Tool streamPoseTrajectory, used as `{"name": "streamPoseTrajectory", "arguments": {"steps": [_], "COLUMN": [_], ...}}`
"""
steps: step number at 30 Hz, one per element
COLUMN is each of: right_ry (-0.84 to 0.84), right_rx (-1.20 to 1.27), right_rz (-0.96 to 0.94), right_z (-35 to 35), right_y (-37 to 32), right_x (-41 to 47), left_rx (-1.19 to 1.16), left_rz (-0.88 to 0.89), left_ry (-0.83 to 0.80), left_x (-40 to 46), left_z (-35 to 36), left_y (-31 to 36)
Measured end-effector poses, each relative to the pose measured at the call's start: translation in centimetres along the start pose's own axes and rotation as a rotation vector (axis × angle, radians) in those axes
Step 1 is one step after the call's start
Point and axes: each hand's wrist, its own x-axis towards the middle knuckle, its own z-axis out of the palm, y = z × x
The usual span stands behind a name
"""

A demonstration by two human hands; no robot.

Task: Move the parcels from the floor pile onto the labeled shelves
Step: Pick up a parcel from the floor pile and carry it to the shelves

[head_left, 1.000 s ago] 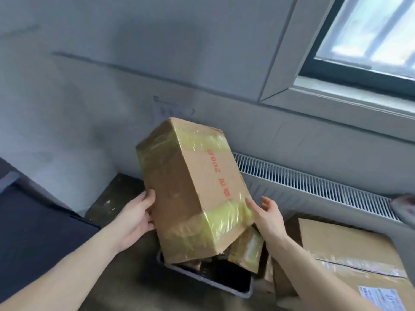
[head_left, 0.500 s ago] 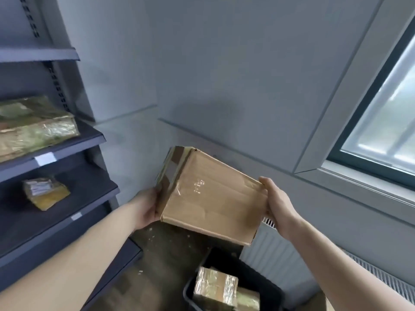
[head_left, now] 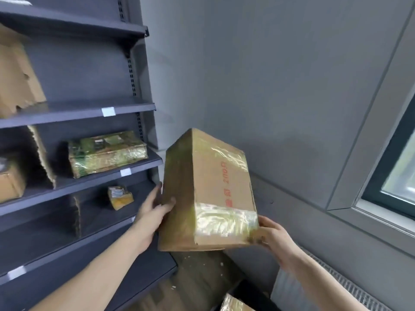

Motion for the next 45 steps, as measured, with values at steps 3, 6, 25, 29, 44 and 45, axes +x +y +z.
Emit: {"name": "streamPoseTrajectory", "arguments": {"steps": [3, 6, 25, 29, 44, 45], "right_ry": [0.033, 0.074, -0.034, -0.093, -0.151, -0.169], "right_rx": [0.034, 0.100, 0.514, 0.580, 0.401, 0.404], "right_rz": [0.104, 0.192, 0.140, 0.147, 0.160, 0.163], "right_z": [2.1, 4.6, 17.5, 17.9, 16.8, 16.7], "right_y": [1.6, 2.6, -0.9, -1.8, -1.5, -1.5], "right_x": [0.6, 0.8, 2.9, 2.4, 2.4, 2.2], "left_rx": [0.003, 0.060, -0.244, -0.186, -0.064, -0.113], "left_rz": [0.068, 0.064, -0.081, -0.064, -0.039, -0.042], "left_ry": [0.027, 0.020, 0.063, 0.021, -0.102, -0.106], "left_x": [-3.2, -5.0, -10.7, -11.2, -11.0, -10.9], "left_z": [0.1, -0.3, -13.5, -15.5, -20.2, -20.4], "left_y": [1.5, 2.4, 5.0, 4.9, 0.2, 0.2]}}
